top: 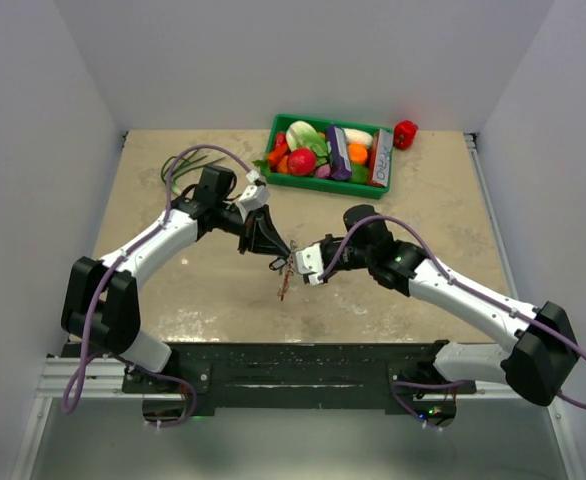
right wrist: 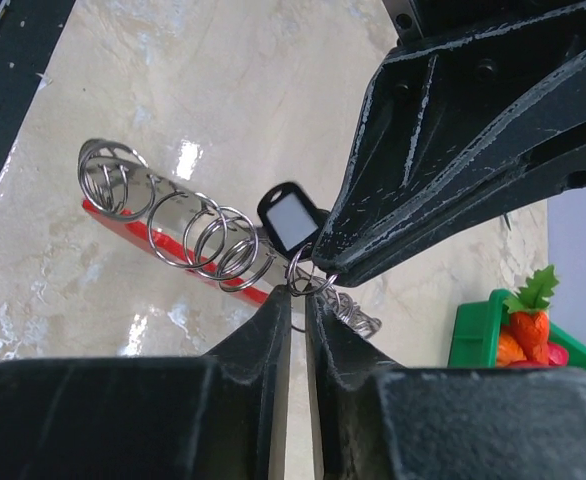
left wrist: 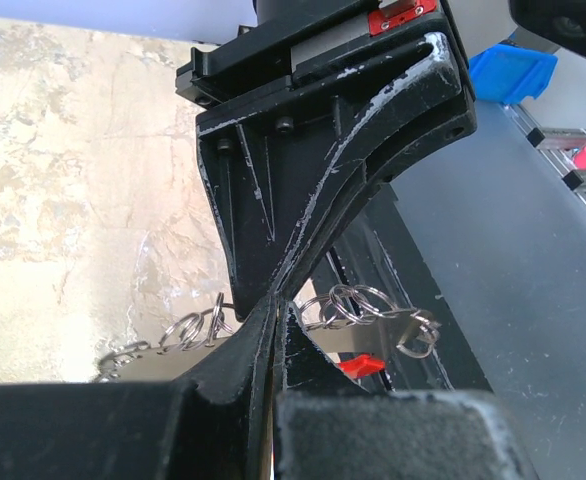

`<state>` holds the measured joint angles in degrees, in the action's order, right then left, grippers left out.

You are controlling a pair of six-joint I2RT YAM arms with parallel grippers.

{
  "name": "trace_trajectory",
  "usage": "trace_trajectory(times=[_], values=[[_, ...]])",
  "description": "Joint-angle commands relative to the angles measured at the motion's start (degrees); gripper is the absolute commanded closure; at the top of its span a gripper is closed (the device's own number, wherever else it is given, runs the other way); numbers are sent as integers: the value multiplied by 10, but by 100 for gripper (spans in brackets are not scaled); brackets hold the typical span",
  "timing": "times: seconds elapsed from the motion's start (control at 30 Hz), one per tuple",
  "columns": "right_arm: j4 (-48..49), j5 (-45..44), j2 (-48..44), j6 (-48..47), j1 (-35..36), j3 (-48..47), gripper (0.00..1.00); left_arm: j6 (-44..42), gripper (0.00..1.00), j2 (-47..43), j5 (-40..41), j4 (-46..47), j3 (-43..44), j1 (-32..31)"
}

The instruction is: Remove the keys from the keyring

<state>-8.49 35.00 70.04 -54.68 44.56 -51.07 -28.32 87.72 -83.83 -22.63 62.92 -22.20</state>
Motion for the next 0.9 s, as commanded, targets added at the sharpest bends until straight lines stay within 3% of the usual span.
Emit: trace_trajectory(times=[0.0, 0.33, 0.87], values=[[28, 21, -1, 4, 3, 5, 90, -16, 100, -17, -139, 2, 28, 0], [58, -9, 2, 9, 3, 20, 100, -41, 100, -26, -140, -29, 38, 0], [85, -43, -13, 32, -6, 42, 100, -88, 100, -50, -140, -77, 45, 21]])
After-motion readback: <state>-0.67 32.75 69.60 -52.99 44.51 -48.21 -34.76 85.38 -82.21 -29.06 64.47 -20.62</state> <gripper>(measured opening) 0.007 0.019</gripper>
